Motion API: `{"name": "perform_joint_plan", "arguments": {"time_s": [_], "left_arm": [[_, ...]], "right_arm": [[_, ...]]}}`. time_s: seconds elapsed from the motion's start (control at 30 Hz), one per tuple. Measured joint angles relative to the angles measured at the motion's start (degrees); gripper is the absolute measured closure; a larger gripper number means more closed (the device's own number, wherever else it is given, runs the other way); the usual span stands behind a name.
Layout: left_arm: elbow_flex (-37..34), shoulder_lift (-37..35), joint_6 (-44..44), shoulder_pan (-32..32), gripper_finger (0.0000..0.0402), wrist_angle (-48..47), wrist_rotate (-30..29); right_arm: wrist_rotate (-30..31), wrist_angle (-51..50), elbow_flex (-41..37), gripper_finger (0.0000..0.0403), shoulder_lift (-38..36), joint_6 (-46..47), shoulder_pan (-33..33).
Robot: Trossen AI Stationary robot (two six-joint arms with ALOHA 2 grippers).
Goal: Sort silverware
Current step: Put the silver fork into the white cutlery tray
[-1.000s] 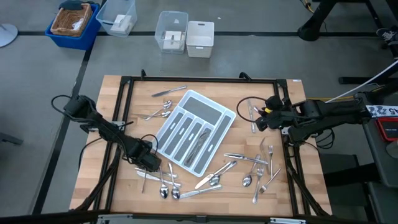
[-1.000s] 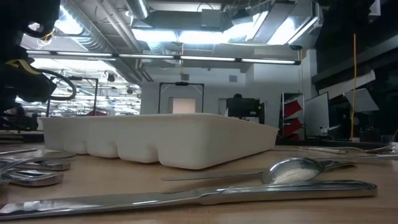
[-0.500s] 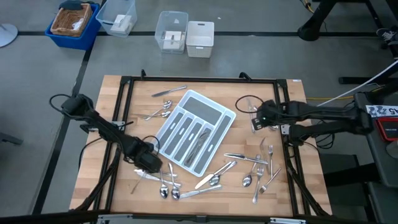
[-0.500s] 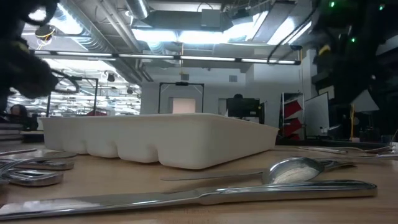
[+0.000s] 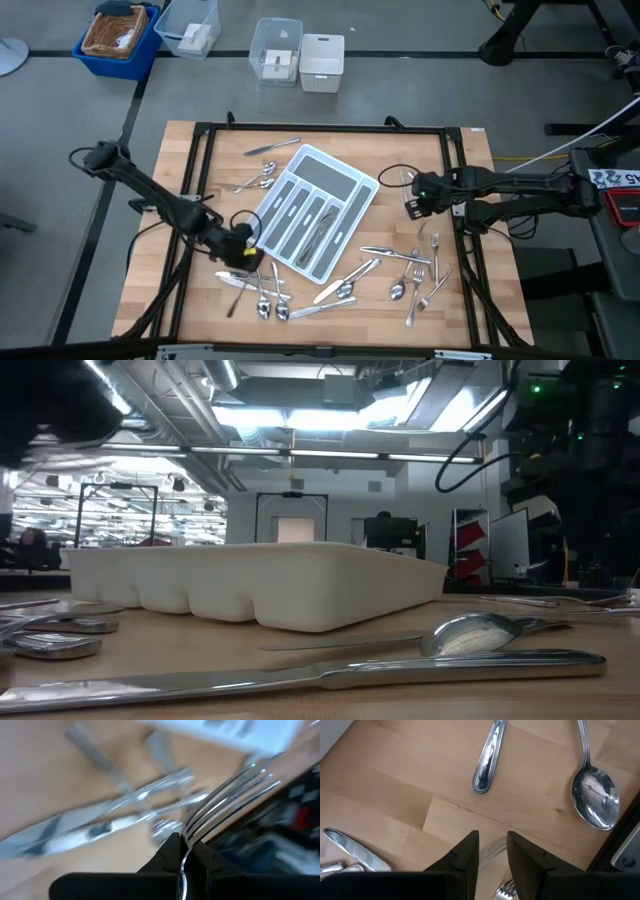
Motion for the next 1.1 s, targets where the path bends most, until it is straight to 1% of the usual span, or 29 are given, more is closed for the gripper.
{"name": "perform_joint_plan", "arguments": {"time_s": [0.1,0.2,0.33,0.47,0.63,0.7,0.77,0.87,0.97,1.03,1.1], "left_arm": [[0.0,-0.3,2.4,2.0,0.04,4.5,-5.0],[0.0,-0.3,6.4,4.7,0.04,9.4,-8.4],[0.0,-0.3,12.8,9.0,0.04,14.8,-12.9],[0.0,1.2,20.0,13.9,0.04,19.7,-15.7],[0.0,6.8,27.7,19.4,0.04,28.9,-15.7],[0.0,8.8,30.1,21.3,0.0399,33.1,-14.9],[0.0,10.4,32.3,23.0,0.04,36.6,-13.8],[0.0,11.8,34.7,25.0,0.04,40.1,-11.1],[0.0,12.0,35.8,26.5,0.0398,40.5,-8.6],[0.0,12.0,36.2,27.1,0.0398,40.5,-7.6],[0.0,12.0,37.0,27.3,0.0399,40.5,-7.0]], "right_arm": [[-0.2,-0.3,0.0,0.0299,0.0,0.0,0.0],[0.6,-0.3,0.0,0.0299,0.0,-0.3,0.0],[4.2,-0.3,0.0,0.0299,0.0,-0.9,0.0],[9.8,-0.3,0.0,0.0299,0.0,-2.3,0.0],[19.4,-0.7,0.0,0.0299,0.1,-2.4,0.0],[21.2,-1.0,0.0,0.0299,0.7,-2.6,-0.1],[22.1,-1.1,0.0,0.0299,1.6,-4.9,-0.4],[22.2,-0.8,0.0,0.0299,4.0,-9.8,-2.6],[22.0,0.1,0.0,0.0299,6.5,-14.2,-6.5],[20.6,0.7,0.0,0.0299,8.1,-17.7,-9.7],[17.9,2.0,0.0,0.0299,9.5,-21.3,-13.0]]}}
